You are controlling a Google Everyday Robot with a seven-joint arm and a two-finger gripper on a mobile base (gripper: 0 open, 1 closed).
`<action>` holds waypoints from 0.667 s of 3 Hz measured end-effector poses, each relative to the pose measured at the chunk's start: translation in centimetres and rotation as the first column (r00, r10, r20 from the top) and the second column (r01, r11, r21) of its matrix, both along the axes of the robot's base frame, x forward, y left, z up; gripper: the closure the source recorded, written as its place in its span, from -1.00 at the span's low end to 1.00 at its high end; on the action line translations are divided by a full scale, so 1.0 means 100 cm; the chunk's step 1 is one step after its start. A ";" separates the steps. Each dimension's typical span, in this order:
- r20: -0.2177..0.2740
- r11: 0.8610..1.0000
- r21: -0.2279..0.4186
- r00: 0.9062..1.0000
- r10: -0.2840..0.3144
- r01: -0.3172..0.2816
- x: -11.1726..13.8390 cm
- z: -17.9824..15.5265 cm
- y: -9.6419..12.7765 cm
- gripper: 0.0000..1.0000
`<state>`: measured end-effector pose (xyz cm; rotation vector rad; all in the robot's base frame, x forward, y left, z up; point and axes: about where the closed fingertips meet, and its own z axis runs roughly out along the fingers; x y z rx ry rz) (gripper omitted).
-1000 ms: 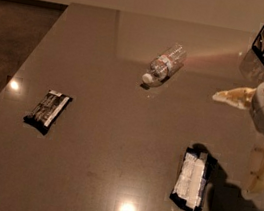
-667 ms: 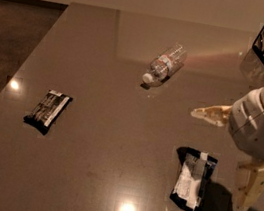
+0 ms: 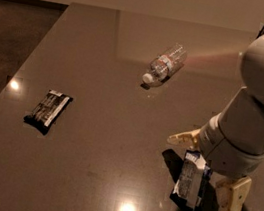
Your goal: Move rxbar blueberry near water bottle
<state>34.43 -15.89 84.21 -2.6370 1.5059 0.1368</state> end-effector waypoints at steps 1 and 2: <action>-0.016 0.999 -0.031 1.000 0.026 -0.026 0.000 -0.014 -0.001 -0.65; -0.023 0.998 -0.050 0.999 0.022 -0.023 0.004 -0.018 -0.005 -0.03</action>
Offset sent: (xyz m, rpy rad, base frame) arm 0.0082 -0.0120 -0.0314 -0.0751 0.0435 0.0197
